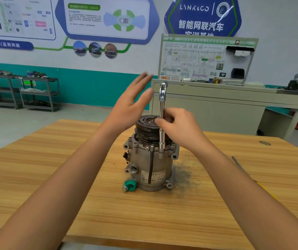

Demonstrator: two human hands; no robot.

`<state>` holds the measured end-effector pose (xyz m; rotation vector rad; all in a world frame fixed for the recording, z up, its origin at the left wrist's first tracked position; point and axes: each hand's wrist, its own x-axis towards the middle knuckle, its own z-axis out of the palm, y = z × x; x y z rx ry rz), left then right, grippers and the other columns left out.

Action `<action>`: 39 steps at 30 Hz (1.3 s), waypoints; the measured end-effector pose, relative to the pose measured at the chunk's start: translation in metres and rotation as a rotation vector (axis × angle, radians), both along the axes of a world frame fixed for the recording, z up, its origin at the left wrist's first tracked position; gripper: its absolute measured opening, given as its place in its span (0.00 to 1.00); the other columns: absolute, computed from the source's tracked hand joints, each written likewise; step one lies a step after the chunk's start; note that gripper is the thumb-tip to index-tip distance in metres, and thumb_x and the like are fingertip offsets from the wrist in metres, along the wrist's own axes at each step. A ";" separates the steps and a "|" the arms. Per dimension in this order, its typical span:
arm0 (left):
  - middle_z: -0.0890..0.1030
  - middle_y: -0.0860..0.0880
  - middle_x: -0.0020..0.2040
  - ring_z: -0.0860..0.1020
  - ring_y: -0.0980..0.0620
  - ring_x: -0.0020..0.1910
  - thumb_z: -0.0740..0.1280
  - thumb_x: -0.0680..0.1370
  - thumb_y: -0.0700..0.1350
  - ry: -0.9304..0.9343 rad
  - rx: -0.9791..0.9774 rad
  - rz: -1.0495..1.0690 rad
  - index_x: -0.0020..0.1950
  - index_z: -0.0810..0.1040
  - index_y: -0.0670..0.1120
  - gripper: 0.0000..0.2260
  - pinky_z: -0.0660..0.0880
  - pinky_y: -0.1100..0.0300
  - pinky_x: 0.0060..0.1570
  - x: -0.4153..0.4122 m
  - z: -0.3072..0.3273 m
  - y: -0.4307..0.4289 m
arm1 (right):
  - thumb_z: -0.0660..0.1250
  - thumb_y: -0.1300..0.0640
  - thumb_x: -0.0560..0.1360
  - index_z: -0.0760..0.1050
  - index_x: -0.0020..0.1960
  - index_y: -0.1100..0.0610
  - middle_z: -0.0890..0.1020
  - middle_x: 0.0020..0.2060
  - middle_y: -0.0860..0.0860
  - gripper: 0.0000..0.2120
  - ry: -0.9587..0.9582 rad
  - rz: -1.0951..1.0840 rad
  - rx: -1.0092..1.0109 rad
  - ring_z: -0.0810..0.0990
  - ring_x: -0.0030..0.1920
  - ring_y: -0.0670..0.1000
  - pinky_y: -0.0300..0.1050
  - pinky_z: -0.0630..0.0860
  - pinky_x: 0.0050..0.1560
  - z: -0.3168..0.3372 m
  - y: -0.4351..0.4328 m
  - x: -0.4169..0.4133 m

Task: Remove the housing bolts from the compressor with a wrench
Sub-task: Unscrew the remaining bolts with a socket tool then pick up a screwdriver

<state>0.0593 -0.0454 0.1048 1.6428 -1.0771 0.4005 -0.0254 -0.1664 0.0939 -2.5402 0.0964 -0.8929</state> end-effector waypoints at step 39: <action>0.84 0.52 0.42 0.77 0.60 0.34 0.66 0.76 0.38 0.517 0.155 -0.372 0.50 0.79 0.46 0.06 0.74 0.69 0.34 -0.003 0.023 -0.006 | 0.62 0.51 0.77 0.79 0.54 0.57 0.73 0.51 0.47 0.13 -0.027 0.172 0.290 0.72 0.52 0.46 0.31 0.65 0.41 -0.006 -0.015 0.001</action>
